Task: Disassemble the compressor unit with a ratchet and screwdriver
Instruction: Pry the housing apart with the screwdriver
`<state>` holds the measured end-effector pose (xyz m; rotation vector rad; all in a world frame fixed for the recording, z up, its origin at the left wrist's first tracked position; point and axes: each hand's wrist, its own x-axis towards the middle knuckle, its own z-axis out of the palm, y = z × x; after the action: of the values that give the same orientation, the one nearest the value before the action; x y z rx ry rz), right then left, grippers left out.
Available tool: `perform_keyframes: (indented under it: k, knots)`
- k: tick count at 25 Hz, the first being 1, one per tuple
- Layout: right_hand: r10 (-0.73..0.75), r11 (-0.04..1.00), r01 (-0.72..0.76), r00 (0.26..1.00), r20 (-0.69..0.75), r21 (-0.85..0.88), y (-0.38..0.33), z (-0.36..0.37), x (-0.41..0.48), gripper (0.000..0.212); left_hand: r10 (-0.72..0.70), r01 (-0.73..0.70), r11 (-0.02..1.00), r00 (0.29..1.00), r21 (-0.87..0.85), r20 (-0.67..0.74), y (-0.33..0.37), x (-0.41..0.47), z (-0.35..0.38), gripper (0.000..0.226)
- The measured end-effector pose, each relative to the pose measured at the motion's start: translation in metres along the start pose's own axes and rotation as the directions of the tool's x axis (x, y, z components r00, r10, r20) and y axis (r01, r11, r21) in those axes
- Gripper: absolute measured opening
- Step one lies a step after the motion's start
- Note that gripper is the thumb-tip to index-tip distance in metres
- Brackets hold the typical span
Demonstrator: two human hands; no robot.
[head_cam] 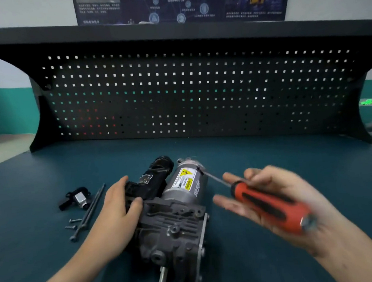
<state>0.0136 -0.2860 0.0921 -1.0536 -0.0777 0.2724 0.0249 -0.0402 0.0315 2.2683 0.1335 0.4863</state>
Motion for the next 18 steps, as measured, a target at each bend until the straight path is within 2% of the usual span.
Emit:
perform_keyframes:
  k: [1, 2, 4, 6, 8, 10, 12, 15, 18]
  knots:
    - [0.044, 0.993, -0.043, 0.999, -0.002, 0.105, -0.002, -0.001, -0.002, 0.02, 0.025, -0.025, 1.0, 1.0, 0.015, -0.009, -0.003, -0.001, -0.001, 0.051]
    - [0.075, 0.988, -0.077, 0.997, 0.02, 0.136, -0.002, -0.001, -0.003, 0.022, 0.046, -0.045, 0.999, 0.999, 0.029, -0.011, -0.005, 0.001, -0.001, 0.047]
    - [0.144, 0.988, -0.142, 0.988, -0.047, 0.061, -0.007, -0.003, -0.006, 0.021, 0.089, -0.085, 0.992, 0.995, 0.095, -0.038, -0.008, 0.002, -0.003, 0.045]
    - [0.268, 0.948, -0.282, 0.957, -0.11, -0.145, -0.014, -0.011, -0.004, 0.004, 0.244, -0.228, 0.941, 0.969, 0.248, -0.037, -0.006, -0.001, -0.005, 0.045]
    - [0.412, 0.78, -0.427, 0.901, -0.137, -0.457, -0.02, -0.021, -0.004, 0.014, 0.354, -0.366, 0.861, 0.93, 0.354, 0.103, 0.005, -0.001, -0.007, 0.058]
    - [0.467, 0.565, -0.469, 0.86, -0.205, -0.679, -0.028, -0.028, -0.003, 0.023, 0.302, -0.399, 0.809, 0.912, 0.432, 0.277, 0.015, 0.004, -0.009, 0.092]
    - [0.42, 0.38, -0.408, 0.876, -0.238, -0.83, -0.035, -0.032, -0.001, 0.026, 0.224, -0.392, 0.759, 0.907, 0.52, 0.357, 0.018, 0.014, -0.013, 0.116]
    - [0.293, 0.169, -0.31, 0.922, -0.252, -0.936, -0.061, -0.032, 0.012, 0.034, 0.222, -0.434, 0.714, 0.884, 0.549, 0.41, 0.02, 0.021, -0.015, 0.122]
    - [0.318, 0.091, -0.381, 0.887, -0.336, -0.92, -0.094, -0.012, 0.027, 0.036, 0.236, -0.5, 0.648, 0.849, 0.574, 0.473, 0.021, 0.022, -0.016, 0.12]
